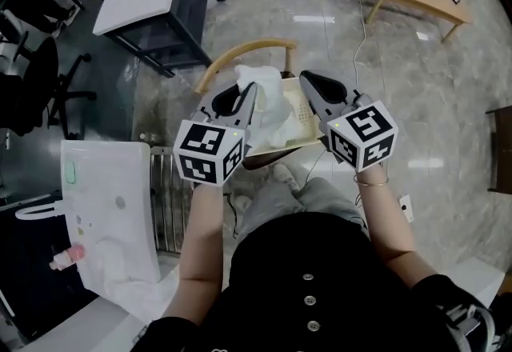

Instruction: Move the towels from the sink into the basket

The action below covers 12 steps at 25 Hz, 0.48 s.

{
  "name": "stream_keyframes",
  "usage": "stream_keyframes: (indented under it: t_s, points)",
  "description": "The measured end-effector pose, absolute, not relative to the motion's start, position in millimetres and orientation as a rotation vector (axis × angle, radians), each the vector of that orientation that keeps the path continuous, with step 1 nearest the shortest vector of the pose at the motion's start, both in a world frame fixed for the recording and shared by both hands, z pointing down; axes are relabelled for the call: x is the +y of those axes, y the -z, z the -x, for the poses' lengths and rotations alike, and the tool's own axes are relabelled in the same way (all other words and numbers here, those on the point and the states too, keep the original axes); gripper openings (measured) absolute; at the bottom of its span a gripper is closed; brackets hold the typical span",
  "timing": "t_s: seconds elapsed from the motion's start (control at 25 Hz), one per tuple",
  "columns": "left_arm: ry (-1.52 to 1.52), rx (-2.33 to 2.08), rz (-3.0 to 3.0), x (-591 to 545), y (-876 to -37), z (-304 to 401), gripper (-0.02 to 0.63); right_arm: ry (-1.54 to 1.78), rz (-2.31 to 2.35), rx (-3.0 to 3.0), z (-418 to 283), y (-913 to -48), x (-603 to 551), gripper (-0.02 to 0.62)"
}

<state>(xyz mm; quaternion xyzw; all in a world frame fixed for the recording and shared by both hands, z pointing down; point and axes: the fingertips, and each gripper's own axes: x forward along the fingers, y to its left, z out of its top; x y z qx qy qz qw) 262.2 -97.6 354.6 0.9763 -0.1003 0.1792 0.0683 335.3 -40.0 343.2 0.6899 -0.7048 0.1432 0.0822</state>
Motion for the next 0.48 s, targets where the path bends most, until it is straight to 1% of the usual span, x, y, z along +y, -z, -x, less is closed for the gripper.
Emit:
stream_keyframes:
  t_s: [0.28,0.48]
  points:
    - [-0.713,-0.278,-2.864,-90,-414,-268,0.044,-0.572,-2.011,-2.096,-339,-387,-34,0.002]
    - [-0.770,-0.280,-2.809,-91,-449,-268,0.044,-0.717,-1.967,-2.076,-339,-433,-33,0.002]
